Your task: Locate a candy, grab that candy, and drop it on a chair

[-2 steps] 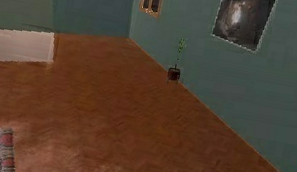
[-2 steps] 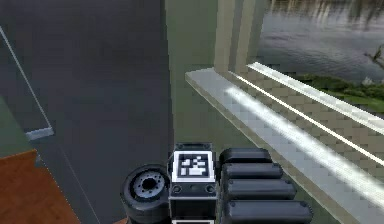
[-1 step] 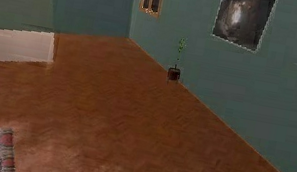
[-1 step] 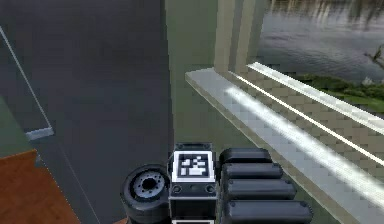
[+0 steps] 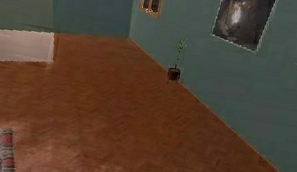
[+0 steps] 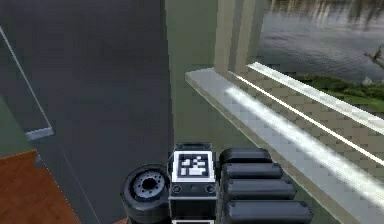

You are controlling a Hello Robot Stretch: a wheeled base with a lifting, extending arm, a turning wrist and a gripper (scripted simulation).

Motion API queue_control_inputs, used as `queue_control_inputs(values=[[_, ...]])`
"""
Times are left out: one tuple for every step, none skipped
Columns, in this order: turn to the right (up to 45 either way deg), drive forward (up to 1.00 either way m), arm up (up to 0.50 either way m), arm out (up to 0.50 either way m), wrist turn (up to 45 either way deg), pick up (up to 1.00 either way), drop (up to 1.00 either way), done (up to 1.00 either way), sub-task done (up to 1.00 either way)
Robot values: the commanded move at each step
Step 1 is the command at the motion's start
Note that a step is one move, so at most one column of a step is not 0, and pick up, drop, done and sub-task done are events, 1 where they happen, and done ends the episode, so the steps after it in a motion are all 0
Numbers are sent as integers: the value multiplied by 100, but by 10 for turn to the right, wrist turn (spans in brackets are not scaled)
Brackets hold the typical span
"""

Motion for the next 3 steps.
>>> queue_control_inputs(values=[[-90,0,0,0,0,0,0,0,0],[450,0,0,0,0,0,0,0,0],[390,0,0,0,0,0,0,0,0]])
